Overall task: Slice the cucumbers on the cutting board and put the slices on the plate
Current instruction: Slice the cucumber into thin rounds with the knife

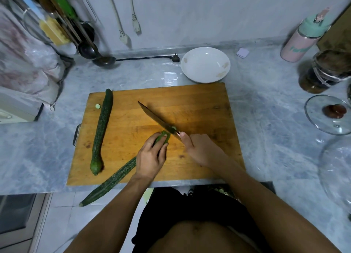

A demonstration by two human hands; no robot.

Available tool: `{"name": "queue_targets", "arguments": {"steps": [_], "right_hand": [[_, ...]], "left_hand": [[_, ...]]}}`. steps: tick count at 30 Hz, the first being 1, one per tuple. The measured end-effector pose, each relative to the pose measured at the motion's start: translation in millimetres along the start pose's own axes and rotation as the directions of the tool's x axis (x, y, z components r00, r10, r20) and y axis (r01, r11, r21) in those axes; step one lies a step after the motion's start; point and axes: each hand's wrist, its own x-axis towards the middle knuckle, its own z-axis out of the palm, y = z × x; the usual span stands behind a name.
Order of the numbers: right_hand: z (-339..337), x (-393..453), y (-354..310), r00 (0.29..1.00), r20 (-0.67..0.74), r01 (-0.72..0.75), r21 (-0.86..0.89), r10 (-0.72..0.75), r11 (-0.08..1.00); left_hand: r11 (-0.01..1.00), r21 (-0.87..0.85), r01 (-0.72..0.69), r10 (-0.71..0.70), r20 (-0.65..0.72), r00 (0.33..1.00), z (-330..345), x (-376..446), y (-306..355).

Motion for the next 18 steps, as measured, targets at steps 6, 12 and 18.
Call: {"name": "queue_targets", "arguments": {"steps": [6, 12, 18], "right_hand": [[0, -22, 2, 0.999, -0.017, 0.029, -0.096, -0.03, 0.995], [-2, -35, -4, 0.998, -0.035, 0.04, -0.156, -0.046, 0.987], [-5, -40, -8, 1.0, 0.018, 0.025, -0.164, -0.022, 0.986]], "left_hand": [[1.0, 0.011, 0.016, -0.015, -0.01, 1.0, 0, 0, 1], [0.999, 0.042, 0.007, -0.006, -0.013, 1.0, 1, 0, -1], [0.999, 0.031, 0.009, -0.009, -0.01, 1.0, 2, -1, -3]]}}
